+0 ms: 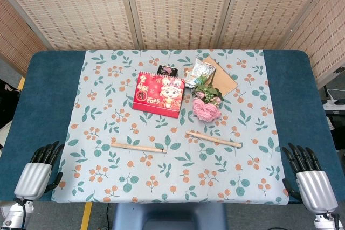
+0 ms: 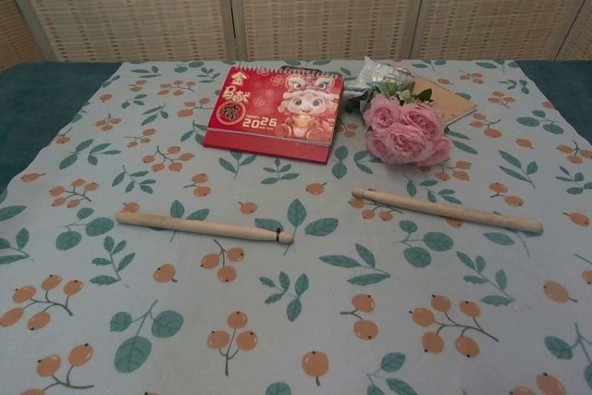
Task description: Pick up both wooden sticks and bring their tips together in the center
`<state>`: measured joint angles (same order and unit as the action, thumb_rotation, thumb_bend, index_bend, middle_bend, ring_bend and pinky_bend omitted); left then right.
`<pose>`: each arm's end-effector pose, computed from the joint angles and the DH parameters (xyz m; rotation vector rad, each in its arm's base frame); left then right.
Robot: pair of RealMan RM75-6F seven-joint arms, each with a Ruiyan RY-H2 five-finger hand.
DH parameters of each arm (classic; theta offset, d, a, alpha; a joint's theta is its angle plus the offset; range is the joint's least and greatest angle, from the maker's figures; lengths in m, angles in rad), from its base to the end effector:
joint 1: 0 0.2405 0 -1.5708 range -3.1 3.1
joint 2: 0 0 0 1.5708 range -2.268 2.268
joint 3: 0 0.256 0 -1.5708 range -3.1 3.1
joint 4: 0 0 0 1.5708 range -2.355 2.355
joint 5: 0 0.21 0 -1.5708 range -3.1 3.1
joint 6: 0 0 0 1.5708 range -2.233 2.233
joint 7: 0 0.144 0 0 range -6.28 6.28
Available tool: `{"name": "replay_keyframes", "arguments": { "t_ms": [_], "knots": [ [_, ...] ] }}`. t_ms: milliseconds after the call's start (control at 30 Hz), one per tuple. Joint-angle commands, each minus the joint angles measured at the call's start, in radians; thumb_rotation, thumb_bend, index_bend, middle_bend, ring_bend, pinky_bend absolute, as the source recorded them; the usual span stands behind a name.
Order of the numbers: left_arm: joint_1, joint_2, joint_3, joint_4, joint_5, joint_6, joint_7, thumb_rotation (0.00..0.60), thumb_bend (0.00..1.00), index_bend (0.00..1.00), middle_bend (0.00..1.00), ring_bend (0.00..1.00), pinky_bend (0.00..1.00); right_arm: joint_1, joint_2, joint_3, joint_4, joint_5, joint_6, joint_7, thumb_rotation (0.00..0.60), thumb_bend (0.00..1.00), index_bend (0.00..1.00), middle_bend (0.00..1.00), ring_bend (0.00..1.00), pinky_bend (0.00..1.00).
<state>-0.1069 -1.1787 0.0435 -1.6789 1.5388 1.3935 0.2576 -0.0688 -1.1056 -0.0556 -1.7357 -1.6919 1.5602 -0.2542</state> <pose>-0.2934 0.1636 0.1081 -1.6030 -0.8893 -0.7378 -0.2865 -0.1118 0.1413 1.5142 -0.8312 0.7818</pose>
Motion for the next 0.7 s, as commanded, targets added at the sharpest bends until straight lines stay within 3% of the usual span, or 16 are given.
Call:
{"name": "replay_keyframes", "arguments": {
  "t_ms": [33, 200, 400, 700],
  "knots": [
    [-0.004, -0.018, 0.002, 0.022, 0.044, 0.022, 0.001, 0.600, 0.41, 0.00, 0.03, 0.06, 0.12, 0.000, 0.001, -0.004, -0.001, -0.003, -0.002, 0.002, 0.600, 0.27, 0.00, 0.00, 0.00, 0.00],
    [-0.022, -0.109, 0.012, 0.114, 0.163, 0.069, -0.049, 0.600, 0.41, 0.11, 0.17, 0.12, 0.14, 0.001, -0.004, -0.003, 0.006, -0.007, 0.000, -0.003, 0.600, 0.26, 0.00, 0.00, 0.00, 0.00],
    [-0.064, -0.314, -0.032, 0.282, 0.158, 0.028, 0.049, 0.600, 0.41, 0.20, 0.28, 0.17, 0.16, 0.027, -0.034, 0.016, 0.003, 0.025, -0.049, -0.047, 0.600, 0.26, 0.00, 0.00, 0.00, 0.00],
    [-0.158, -0.466, -0.055, 0.382, 0.130, -0.109, 0.171, 0.600, 0.42, 0.20, 0.27, 0.15, 0.15, 0.066, -0.077, 0.046, 0.005, 0.086, -0.112, -0.106, 0.600, 0.26, 0.00, 0.00, 0.00, 0.00]
  ]
}}
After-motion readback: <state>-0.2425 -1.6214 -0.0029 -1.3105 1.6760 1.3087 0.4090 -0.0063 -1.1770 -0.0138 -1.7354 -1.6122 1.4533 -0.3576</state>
